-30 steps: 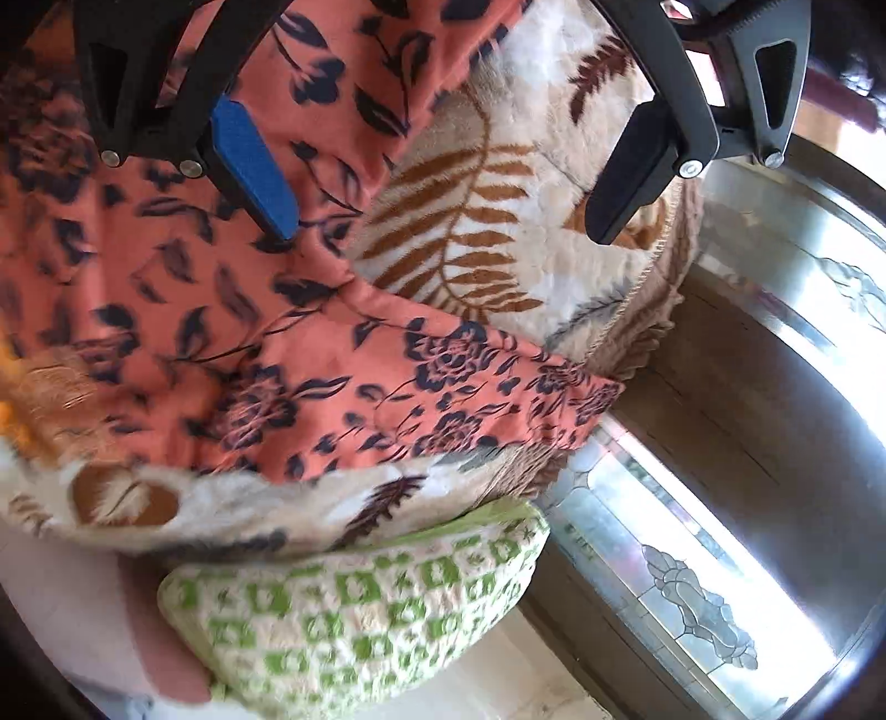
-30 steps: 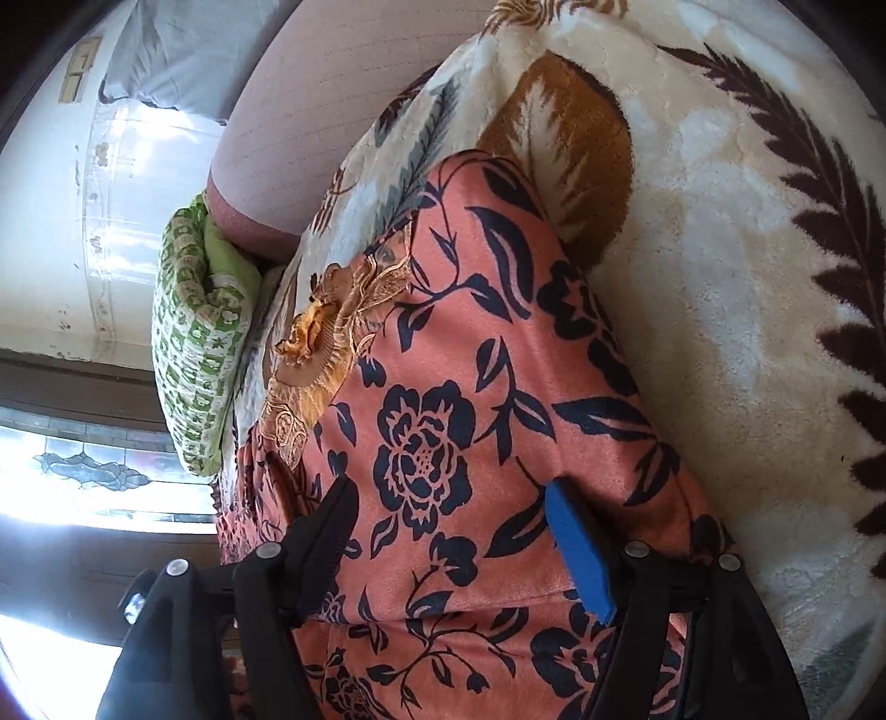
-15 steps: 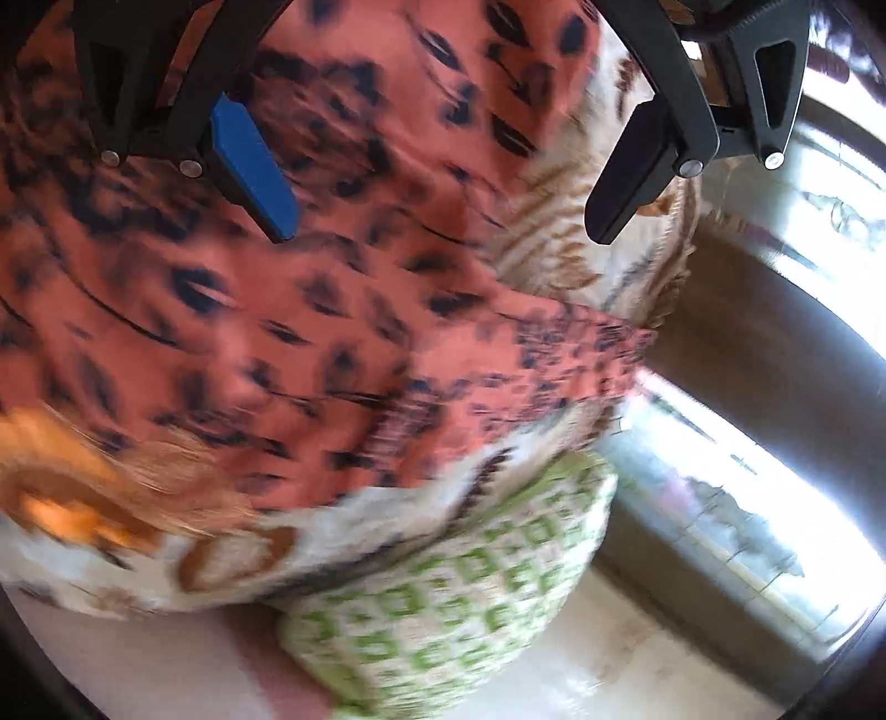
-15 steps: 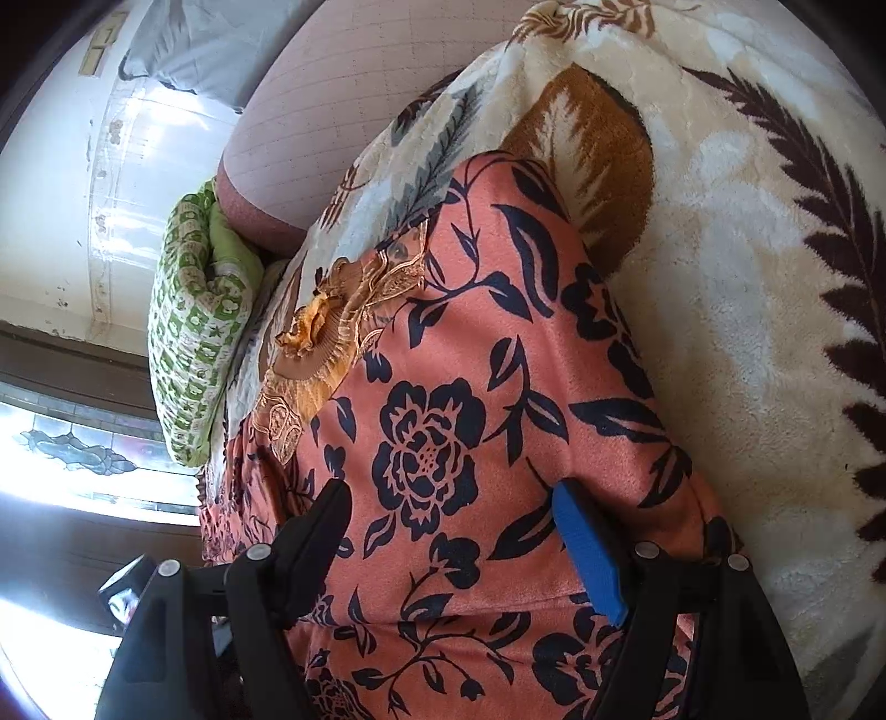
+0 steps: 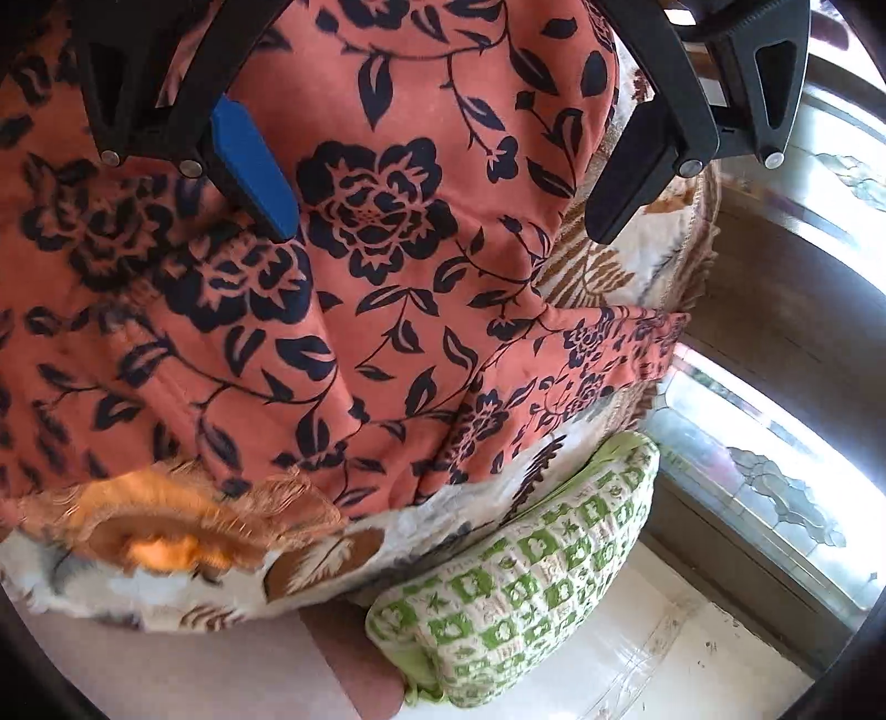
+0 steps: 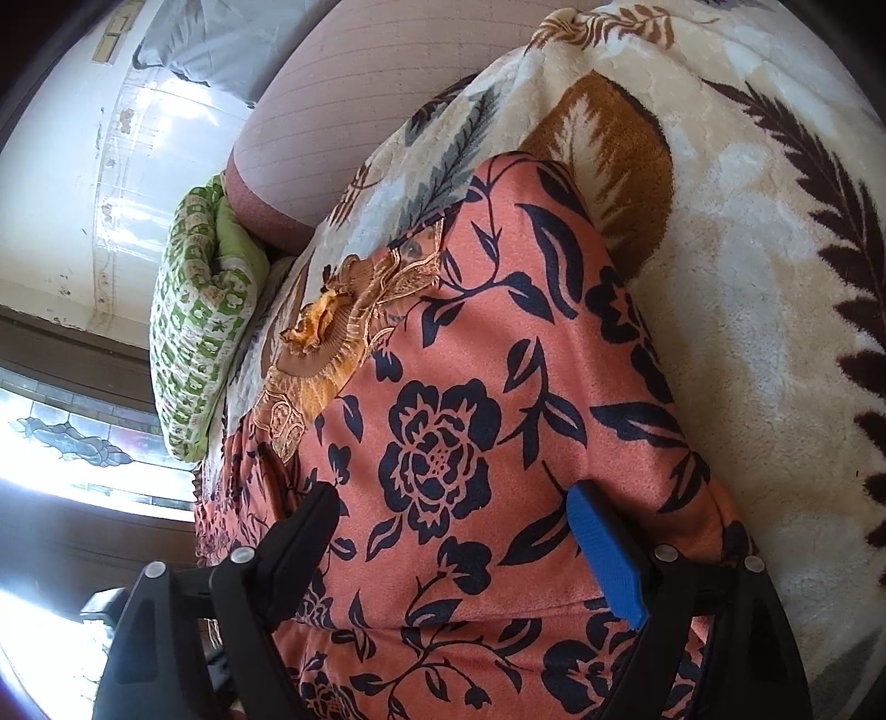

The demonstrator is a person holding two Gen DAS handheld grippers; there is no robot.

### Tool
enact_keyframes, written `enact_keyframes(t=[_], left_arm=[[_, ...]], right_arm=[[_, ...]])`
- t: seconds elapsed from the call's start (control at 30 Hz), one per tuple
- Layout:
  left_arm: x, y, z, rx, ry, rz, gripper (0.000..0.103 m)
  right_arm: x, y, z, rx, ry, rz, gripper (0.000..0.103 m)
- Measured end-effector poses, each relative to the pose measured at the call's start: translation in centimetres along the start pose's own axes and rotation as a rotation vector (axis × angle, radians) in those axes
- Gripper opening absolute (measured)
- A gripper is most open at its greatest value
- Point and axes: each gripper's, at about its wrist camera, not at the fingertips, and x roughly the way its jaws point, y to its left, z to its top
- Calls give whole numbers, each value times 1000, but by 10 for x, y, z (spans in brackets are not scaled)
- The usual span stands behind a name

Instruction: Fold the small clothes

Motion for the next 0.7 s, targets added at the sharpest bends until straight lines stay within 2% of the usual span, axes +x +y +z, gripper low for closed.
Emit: enact_keyframes(t=[0.07,0.13,0.27,0.33,0.43,0.5,0.57,0.63,0.7], left_arm=[[14,6,8,-36,22,10,103],[26,9,17,-58,38,59,103],[48,39,30,-152,87,91,103],[34,47,30,-176,68,24,103],[6,33,17,-97,-1,-42,103],[-2,17,8,-41,-16,-72,103],[1,2,4,2,-19,-59,103],[11,-8,7,28,-15,-24,103],[21,-7,13,6,3,-22,103]], right_arm=[[0,0,-1,-1,0,3,87],[0,0,0,0,1,3,87],[0,-1,1,7,3,6,87],[0,-2,1,7,4,8,89],[1,0,1,1,1,6,90],[-1,2,0,-2,-11,8,90],[-5,4,-2,13,-26,52,89],[-5,8,-4,12,2,129,88],[-1,11,-7,1,25,132,88]])
